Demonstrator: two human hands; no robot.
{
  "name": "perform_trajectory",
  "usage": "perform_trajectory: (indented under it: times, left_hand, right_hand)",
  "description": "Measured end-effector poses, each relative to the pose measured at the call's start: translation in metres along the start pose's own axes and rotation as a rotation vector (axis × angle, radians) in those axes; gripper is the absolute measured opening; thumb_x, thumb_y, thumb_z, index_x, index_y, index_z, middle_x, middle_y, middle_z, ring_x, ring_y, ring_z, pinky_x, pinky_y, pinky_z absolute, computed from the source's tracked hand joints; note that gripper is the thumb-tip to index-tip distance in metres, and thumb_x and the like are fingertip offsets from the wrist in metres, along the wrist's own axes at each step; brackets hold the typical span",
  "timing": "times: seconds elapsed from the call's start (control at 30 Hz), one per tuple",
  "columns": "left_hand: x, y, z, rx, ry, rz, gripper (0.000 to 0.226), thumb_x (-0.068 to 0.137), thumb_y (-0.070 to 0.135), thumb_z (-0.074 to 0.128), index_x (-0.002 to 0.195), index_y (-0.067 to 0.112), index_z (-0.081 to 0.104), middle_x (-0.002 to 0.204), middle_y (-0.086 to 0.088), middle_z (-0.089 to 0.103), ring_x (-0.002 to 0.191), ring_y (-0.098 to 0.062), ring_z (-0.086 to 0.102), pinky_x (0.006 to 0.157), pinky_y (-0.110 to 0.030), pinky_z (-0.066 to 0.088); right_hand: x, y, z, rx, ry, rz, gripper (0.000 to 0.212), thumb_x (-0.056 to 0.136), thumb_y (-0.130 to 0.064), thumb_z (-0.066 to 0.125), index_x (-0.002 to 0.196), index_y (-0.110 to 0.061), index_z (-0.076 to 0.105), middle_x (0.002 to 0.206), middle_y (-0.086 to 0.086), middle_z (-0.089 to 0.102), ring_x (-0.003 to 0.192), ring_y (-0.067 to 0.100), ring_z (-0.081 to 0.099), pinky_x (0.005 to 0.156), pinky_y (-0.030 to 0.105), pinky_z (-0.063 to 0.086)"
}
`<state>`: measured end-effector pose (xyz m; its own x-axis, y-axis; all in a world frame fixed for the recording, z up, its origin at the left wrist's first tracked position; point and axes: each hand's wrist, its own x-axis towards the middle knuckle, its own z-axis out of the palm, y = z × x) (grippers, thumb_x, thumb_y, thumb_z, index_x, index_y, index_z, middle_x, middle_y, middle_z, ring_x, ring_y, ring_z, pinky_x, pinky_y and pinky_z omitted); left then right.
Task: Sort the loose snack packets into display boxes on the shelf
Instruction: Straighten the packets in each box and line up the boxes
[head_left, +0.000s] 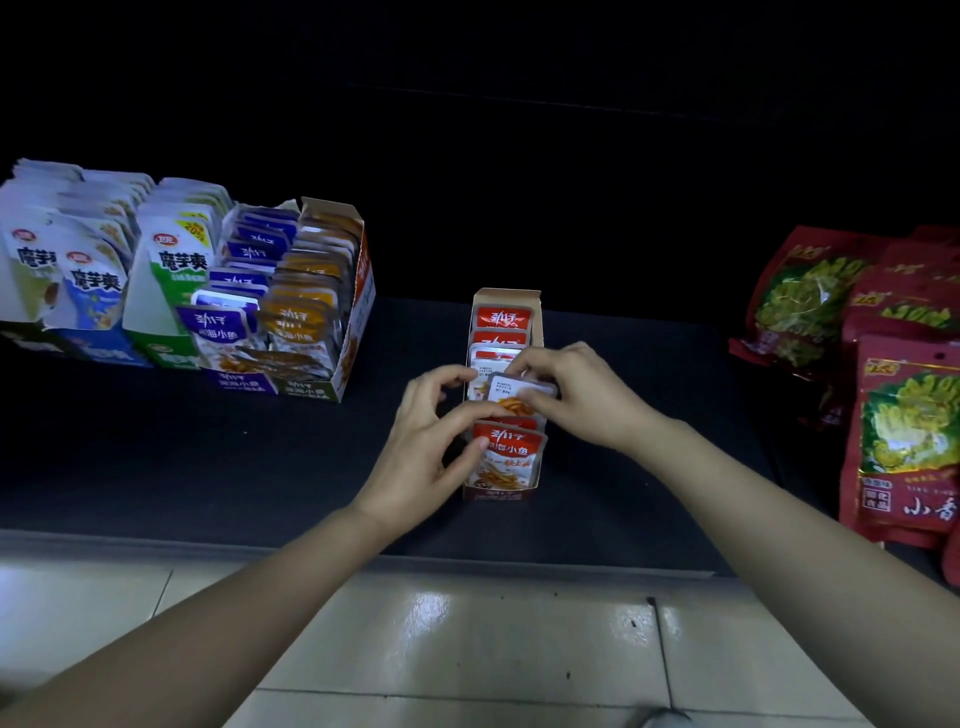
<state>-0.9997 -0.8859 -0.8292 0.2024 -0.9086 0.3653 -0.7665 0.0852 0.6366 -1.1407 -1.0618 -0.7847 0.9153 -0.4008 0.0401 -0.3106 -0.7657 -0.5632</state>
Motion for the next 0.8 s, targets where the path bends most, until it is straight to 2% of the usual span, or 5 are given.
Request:
perform_trajectory:
  times: [0.1, 0.2, 0.6, 0.7, 0.8]
  left_hand:
    - [0.000, 0.001, 0.000, -0.004, -0.012, -0.009, 0.030, 0.093, 0.031, 0.058, 0.122, 0.032, 0.058, 0.142, 0.004, 0.036, 0.131, -0.015, 0.032, 0.110, -0.029, 0.031]
    - [-0.002, 0.001, -0.001, -0.005, -0.013, -0.007, 0.029, 0.093, 0.031, 0.059, 0.122, 0.031, 0.060, 0.140, 0.005, 0.038, 0.129, -0.016, 0.034, 0.109, -0.029, 0.033]
    - [-0.001, 0.000, 0.000, -0.019, 0.012, 0.015, 0.028, 0.094, 0.031, 0.057, 0.121, 0.029, 0.062, 0.136, 0.004, 0.042, 0.124, -0.016, 0.039, 0.104, -0.034, 0.038]
    - [-0.001, 0.000, 0.000, -0.019, 0.014, 0.020, 0.028, 0.094, 0.031, 0.057, 0.121, 0.031, 0.060, 0.135, 0.006, 0.042, 0.123, -0.016, 0.039, 0.103, -0.036, 0.040]
    - [-0.001, 0.000, 0.000, -0.023, 0.027, 0.024, 0.029, 0.093, 0.030, 0.058, 0.121, 0.033, 0.059, 0.134, 0.006, 0.043, 0.121, -0.016, 0.040, 0.102, -0.039, 0.041]
  right_hand:
    - [0.010, 0.000, 0.002, -0.267, 0.051, -0.089, 0.016, 0.091, -0.027, 0.065, 0.105, -0.022, 0.063, 0.122, -0.009, 0.061, 0.122, 0.011, 0.042, 0.103, 0.031, 0.020]
    - [0.014, 0.002, 0.006, -0.360, -0.021, -0.078, 0.019, 0.095, -0.031, 0.058, 0.112, -0.023, 0.057, 0.131, -0.004, 0.054, 0.134, 0.014, 0.029, 0.100, 0.031, 0.012]
    - [0.013, 0.003, 0.006, -0.253, 0.096, -0.089, 0.017, 0.089, -0.016, 0.066, 0.105, -0.021, 0.065, 0.112, -0.007, 0.058, 0.114, 0.010, 0.043, 0.095, 0.023, 0.016]
    - [0.012, 0.000, 0.005, -0.167, 0.051, -0.057, 0.014, 0.091, -0.022, 0.063, 0.104, -0.027, 0.059, 0.111, -0.011, 0.052, 0.105, 0.009, 0.035, 0.091, 0.023, 0.019]
    - [0.005, -0.007, 0.003, -0.053, -0.065, 0.008, 0.034, 0.091, -0.031, 0.064, 0.121, -0.030, 0.049, 0.114, -0.018, 0.051, 0.103, 0.009, 0.028, 0.089, 0.024, 0.024]
